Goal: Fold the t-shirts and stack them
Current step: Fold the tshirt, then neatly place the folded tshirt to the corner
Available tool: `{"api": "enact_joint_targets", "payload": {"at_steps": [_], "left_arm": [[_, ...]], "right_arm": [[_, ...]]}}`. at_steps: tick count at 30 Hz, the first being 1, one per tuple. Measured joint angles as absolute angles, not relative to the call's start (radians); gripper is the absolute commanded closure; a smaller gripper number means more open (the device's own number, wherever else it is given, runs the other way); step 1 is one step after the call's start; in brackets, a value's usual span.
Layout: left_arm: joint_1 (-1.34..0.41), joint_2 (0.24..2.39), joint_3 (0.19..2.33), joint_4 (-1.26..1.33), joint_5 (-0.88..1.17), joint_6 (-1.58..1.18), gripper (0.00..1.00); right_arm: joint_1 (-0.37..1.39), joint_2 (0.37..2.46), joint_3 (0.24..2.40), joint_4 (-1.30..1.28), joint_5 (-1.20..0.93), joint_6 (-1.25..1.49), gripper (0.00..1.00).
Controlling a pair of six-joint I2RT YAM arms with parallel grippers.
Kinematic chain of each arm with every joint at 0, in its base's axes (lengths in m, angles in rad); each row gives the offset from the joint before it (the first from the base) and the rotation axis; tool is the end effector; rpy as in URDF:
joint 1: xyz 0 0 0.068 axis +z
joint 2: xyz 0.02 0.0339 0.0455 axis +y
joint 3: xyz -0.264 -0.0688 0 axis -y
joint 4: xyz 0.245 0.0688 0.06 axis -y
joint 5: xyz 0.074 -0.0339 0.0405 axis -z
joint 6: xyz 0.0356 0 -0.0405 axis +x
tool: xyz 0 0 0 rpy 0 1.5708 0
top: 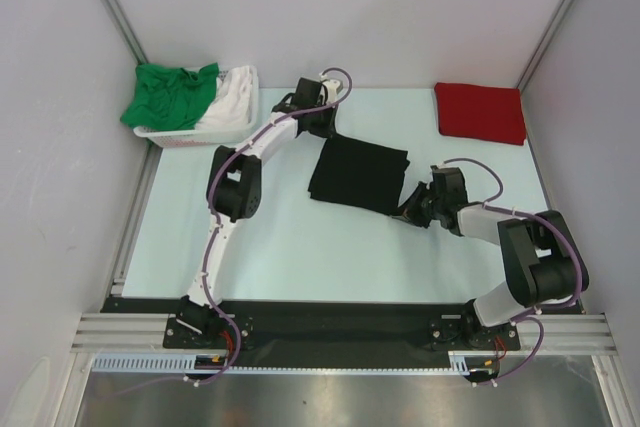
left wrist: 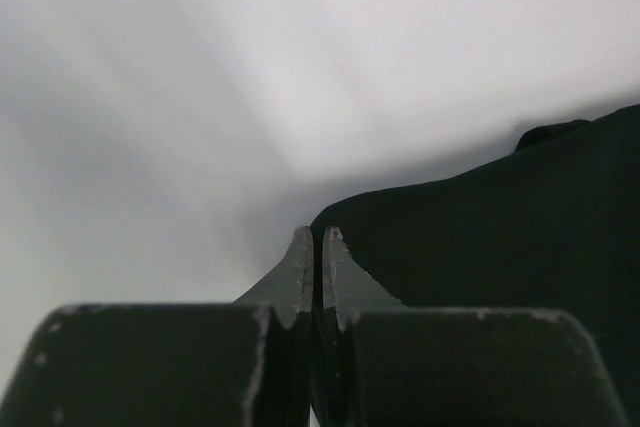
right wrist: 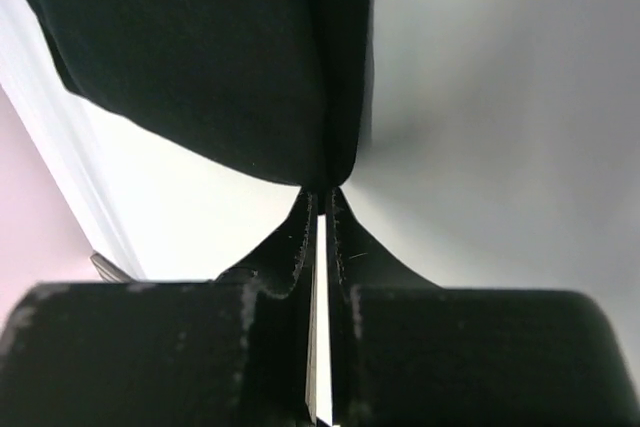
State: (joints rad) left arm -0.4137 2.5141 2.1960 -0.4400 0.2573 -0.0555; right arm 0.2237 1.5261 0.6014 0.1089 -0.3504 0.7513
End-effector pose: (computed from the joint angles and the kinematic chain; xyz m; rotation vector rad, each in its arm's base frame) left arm 0.5127 -0.2350 0.1743 0.5486 2.2943 -0.5319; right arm 0.2676 0.0734 0.1395 0.4823 2.4583 0.8550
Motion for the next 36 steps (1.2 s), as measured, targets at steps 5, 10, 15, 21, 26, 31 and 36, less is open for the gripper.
{"api": "enact_joint_targets", "payload": {"at_steps": [5,10,15,21,26,31,36], "left_arm": [[-0.414,2.524,2.218,-0.445,0.238,-0.057,1.00],[-0.414,2.548,2.245,-0.460,0.239,-0.064,1.00],[-0.414,2.555,2.249,-0.466,0.245,-0.063,0.80],[-0.402,2.555,2.256,-0.457,0.243,-0.042,0.30],[-0.385,2.529,2.238,-0.474,0.234,-0.013,0.13],[-0.370,2.392,2.136,-0.503,0.221,0.041,0.00],[-0.348,2.220,2.028,-0.522,0.227,0.090,0.00]], "right_arm": [[0.208,1.505,0.559,0.125,-0.376,0.750,1.00],[0.200,1.465,0.538,0.133,-0.391,0.741,1.00],[0.197,1.465,0.539,0.130,-0.402,0.731,0.66],[0.153,1.461,0.567,0.030,-0.429,0.680,0.37],[0.096,1.454,0.651,-0.010,-0.416,0.649,0.32],[0.053,1.608,0.808,0.019,-0.408,0.628,0.30],[0.036,1.764,0.886,0.065,-0.436,0.641,0.32]]}}
